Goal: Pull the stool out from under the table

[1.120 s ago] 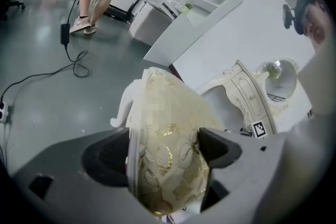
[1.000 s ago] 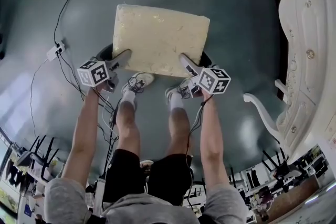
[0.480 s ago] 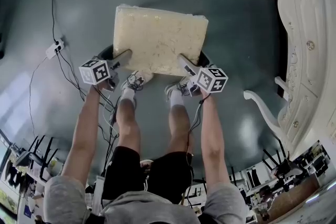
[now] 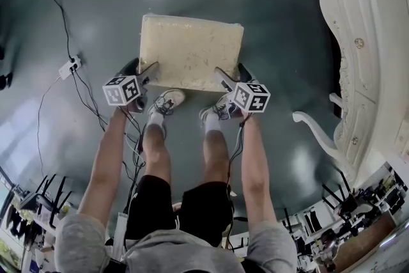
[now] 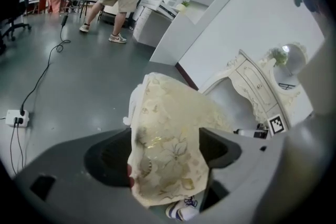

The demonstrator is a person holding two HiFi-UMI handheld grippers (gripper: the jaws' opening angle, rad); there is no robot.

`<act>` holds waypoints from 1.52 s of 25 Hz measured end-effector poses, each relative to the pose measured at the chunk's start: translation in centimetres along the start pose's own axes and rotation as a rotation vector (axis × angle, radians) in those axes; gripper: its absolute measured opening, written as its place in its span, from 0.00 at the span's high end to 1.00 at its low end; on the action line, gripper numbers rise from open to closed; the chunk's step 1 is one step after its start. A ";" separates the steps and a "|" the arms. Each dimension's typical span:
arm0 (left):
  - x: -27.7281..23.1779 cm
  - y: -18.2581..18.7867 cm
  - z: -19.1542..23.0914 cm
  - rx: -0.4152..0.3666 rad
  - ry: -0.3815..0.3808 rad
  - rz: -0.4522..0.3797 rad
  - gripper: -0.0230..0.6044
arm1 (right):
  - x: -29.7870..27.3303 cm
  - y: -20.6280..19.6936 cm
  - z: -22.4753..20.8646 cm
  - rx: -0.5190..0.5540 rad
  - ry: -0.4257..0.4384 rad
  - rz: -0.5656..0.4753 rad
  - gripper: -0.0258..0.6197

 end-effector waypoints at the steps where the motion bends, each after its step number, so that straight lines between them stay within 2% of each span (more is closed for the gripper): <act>1: 0.3 0.6 -0.5 -0.004 0.006 -0.011 0.33 | 0.6 0.5 0.4 0.008 -0.008 -0.014 0.27; 6: 2.1 4.3 -5.5 -0.107 -0.021 -0.041 0.35 | 4.8 4.3 3.0 0.081 -0.068 -0.107 0.27; 10: 3.5 9.3 -11.1 -0.214 -0.075 -0.094 0.37 | 9.2 8.3 5.0 0.141 -0.123 -0.201 0.27; 16: 6.8 17.2 -20.0 -0.368 -0.143 -0.199 0.47 | 16.9 13.6 7.4 0.171 -0.189 -0.347 0.27; 19: 9.0 20.1 -24.6 -0.447 -0.186 -0.247 0.49 | 21.0 15.4 8.4 0.182 -0.221 -0.419 0.27; 23: 11.4 23.1 -31.0 -0.591 -0.235 -0.302 0.56 | 26.5 17.9 9.6 0.175 -0.286 -0.534 0.27; 28: 14.6 24.6 -39.6 -0.719 -0.337 -0.372 0.64 | 34.5 19.8 11.4 0.198 -0.391 -0.666 0.28; 36: 19.4 23.5 -53.3 -0.878 -0.510 -0.433 0.68 | 48.0 20.2 13.5 0.201 -0.565 -0.838 0.29; 37: 20.0 23.3 -54.7 -0.891 -0.536 -0.436 0.68 | 49.7 19.8 13.8 0.193 -0.601 -0.863 0.34; 38: 20.7 22.9 -56.0 -0.902 -0.561 -0.438 0.68 | 51.3 19.4 14.1 0.185 -0.644 -0.887 0.48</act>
Point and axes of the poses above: the fingertips, and each gripper's own axes: x backward along the fingers, z to its left, y out of its top, the point moved 4 cm from there along x, backward along the fingers, and after that the axes turned 2 degrees about -x, right-handed, at the moved point
